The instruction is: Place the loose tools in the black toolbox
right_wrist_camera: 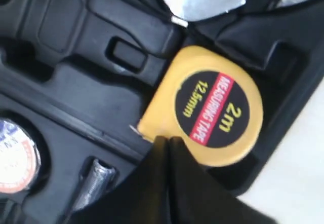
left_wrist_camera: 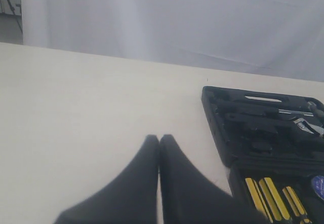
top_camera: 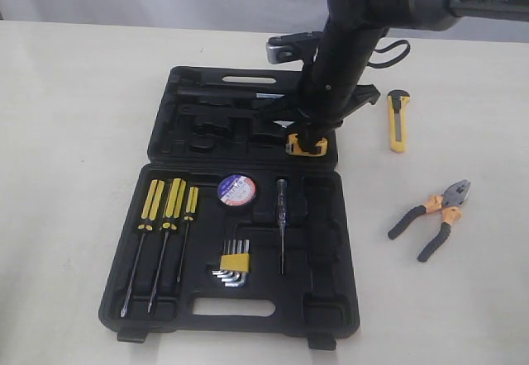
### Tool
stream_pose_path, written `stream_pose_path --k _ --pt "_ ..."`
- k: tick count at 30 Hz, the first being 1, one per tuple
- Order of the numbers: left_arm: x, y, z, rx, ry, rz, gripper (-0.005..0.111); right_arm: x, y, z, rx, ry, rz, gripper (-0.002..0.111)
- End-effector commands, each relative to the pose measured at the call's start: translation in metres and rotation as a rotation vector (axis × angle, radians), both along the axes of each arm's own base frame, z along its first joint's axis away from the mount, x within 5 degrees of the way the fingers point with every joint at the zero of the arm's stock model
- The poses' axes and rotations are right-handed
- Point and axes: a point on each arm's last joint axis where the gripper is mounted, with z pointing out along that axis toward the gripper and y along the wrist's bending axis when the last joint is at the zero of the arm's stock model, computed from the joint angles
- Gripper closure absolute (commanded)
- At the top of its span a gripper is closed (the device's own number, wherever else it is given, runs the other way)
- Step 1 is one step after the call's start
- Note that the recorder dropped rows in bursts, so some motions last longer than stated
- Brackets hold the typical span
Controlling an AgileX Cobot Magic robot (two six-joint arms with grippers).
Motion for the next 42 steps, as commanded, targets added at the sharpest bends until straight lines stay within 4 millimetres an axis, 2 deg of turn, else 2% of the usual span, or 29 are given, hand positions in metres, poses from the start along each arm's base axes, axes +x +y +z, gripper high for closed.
stream_pose_path --k 1,5,11,14,19,22,27,30,32,33,38,40,42 --pt "0.000 0.000 0.001 0.005 -0.001 -0.005 0.107 0.004 -0.002 -0.023 -0.012 0.021 0.000 0.109" --pt "0.000 0.000 0.001 0.005 -0.001 -0.005 0.107 0.001 0.005 -0.023 0.054 0.058 0.014 0.109" --pt "0.000 0.000 0.001 0.005 -0.001 -0.005 0.107 -0.001 0.005 0.005 0.097 -0.001 0.016 0.109" --pt "0.000 0.000 0.001 0.005 -0.001 -0.005 0.107 -0.004 -0.005 0.023 0.085 -0.009 0.052 0.109" --pt "0.000 0.000 0.001 0.005 -0.001 -0.005 0.107 -0.001 -0.030 0.040 0.100 -0.034 0.061 0.109" --pt "0.000 0.000 0.001 0.005 -0.001 -0.005 0.107 0.001 -0.045 0.045 0.176 -0.030 0.091 0.109" --pt "0.000 0.000 0.001 0.005 -0.001 -0.005 0.107 0.003 -0.063 0.050 0.388 -0.038 0.254 0.108" --pt "0.000 0.000 0.001 0.005 -0.001 -0.005 0.107 0.007 -0.067 0.047 0.402 -0.081 0.312 0.107" --pt "0.000 0.000 0.001 0.005 -0.001 -0.005 0.107 0.010 -0.068 0.043 0.384 -0.113 0.344 0.097" --pt "0.000 0.000 0.001 0.005 -0.001 -0.005 0.107 0.011 -0.068 0.042 0.380 -0.124 0.349 0.089" --pt "0.000 0.000 0.001 0.005 -0.001 -0.005 0.107 0.019 -0.068 0.025 0.354 -0.154 0.374 0.034" --pt "0.000 0.000 0.001 0.005 -0.001 -0.005 0.107 0.022 -0.068 0.018 0.340 -0.163 0.382 0.029" --pt "0.000 0.000 0.001 0.005 -0.001 -0.005 0.107 0.025 -0.069 0.010 0.326 -0.178 0.395 0.029"
